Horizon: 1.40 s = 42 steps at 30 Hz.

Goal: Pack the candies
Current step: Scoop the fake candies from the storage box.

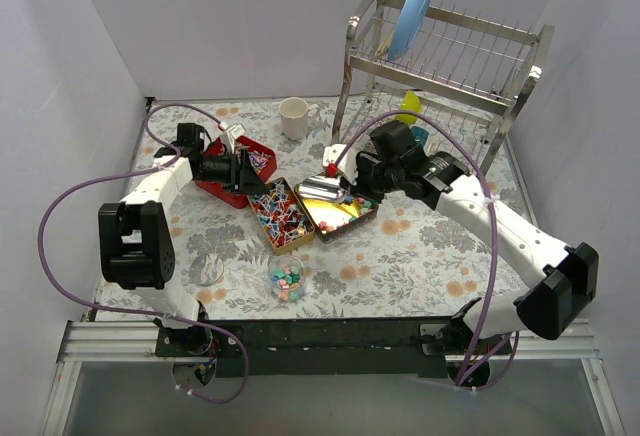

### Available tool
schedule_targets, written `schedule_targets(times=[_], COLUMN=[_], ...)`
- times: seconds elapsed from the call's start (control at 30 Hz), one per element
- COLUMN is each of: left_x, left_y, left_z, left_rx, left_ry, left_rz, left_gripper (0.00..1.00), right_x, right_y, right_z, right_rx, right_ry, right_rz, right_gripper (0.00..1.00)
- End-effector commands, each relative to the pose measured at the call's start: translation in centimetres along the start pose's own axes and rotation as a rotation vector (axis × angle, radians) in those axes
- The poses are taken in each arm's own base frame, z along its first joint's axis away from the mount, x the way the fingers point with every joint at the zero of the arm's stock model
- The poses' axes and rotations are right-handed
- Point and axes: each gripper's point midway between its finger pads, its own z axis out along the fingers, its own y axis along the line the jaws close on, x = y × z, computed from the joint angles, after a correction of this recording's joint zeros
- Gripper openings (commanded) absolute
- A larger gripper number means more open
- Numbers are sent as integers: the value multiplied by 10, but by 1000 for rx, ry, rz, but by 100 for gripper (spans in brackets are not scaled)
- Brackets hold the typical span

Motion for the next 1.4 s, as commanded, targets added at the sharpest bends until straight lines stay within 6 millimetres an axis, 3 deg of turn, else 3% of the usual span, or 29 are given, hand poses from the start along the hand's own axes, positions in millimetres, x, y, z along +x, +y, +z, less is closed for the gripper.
schedule_targets(times=[0.0, 0.2, 0.33, 0.57, 0.97, 1.23, 1.37], left_x=[42, 48, 66, 89, 99, 122, 120], left_y=[26, 22, 21, 35, 51, 50, 34], left_z=[-13, -17, -4, 9, 17, 35, 49], left_rx=[-111, -58, -11, 2, 7, 32, 46], left_ry=[183, 308, 457, 616, 749, 787, 748], left_rz=[230, 579, 898, 1169, 1272, 1252, 1178], left_gripper=[49, 58, 59, 59, 56, 28, 16], right_x=[12, 37, 46, 56, 66, 68, 69], right_y=[-5, -9, -13, -14, -7, -6, -5], right_z=[-29, -44, -49, -52, -49, -48, -50], right_rx=[102, 145, 163, 174, 167, 167, 166], right_ry=[18, 48, 53, 64, 59, 61, 62], right_rz=[40, 106, 131, 153, 166, 164, 166], right_gripper=[1, 1, 1, 1, 1, 1, 1])
